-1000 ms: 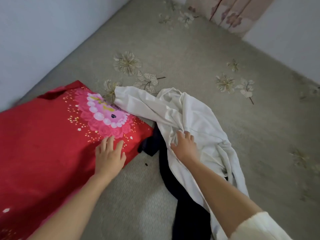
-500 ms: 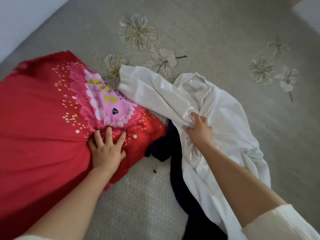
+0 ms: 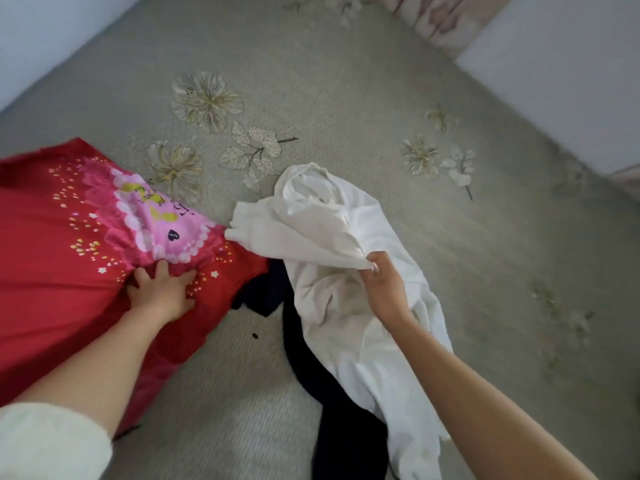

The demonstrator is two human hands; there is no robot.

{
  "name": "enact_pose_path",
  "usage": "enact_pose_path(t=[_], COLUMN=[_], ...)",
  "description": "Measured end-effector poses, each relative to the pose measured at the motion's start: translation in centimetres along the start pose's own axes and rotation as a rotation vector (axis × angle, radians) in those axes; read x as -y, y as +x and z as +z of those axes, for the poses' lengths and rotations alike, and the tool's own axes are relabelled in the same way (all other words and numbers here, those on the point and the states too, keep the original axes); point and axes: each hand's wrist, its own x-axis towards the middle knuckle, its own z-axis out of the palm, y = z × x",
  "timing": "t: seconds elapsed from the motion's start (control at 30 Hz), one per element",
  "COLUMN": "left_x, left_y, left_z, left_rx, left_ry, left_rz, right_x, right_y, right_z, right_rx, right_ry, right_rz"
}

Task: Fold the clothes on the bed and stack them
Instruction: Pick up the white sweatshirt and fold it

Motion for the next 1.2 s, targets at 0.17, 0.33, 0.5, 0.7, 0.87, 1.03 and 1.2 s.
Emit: enact_pose_path(t=[0.17,0.33,0.5,0.7,0.87,1.03,1.2], left_x=[-3.4,-8.7,-12.1,-14.3,-16.9,-19.9,-23.7], left_y=[-6.6,-15.5,-22.8,-29.5,-34.9,-38.5,-41.7], left_z=[-3.3,-4.0,-8.2,-9.6,-6.4,-0.8,6.3], left_rx=[0.059,0.025,-0.116,-0.165,-0.127,-0.053,0.038], left_ry=[-0.154,-0.263,-0.370,-0.363,-0.301,-0.206,-0.062], left_rz=[0.149,0.380,0.559,0.669,0.730,0.777,0.755], right_x=[2.1,4.0,4.7,2.2,-2.7,-11.4,-25.8], right_y=[-7.6,-14.9,-22.7,-32.7,-39.7,-45.3,-50.1], right_z=[-10.2,-18.1,-24.0,-29.4,-33.9,-35.2,-32.8], right_rx=[-0.225,-0.401,-0.602,-0.773,-0.971,-1.082,-1.084], right_ry=[0.203,0.310,0.395,0.512,0.619,0.615,0.618], right_rz=[-0.043,-0.100,-0.188,-0.175,-0.127,0.032,0.283])
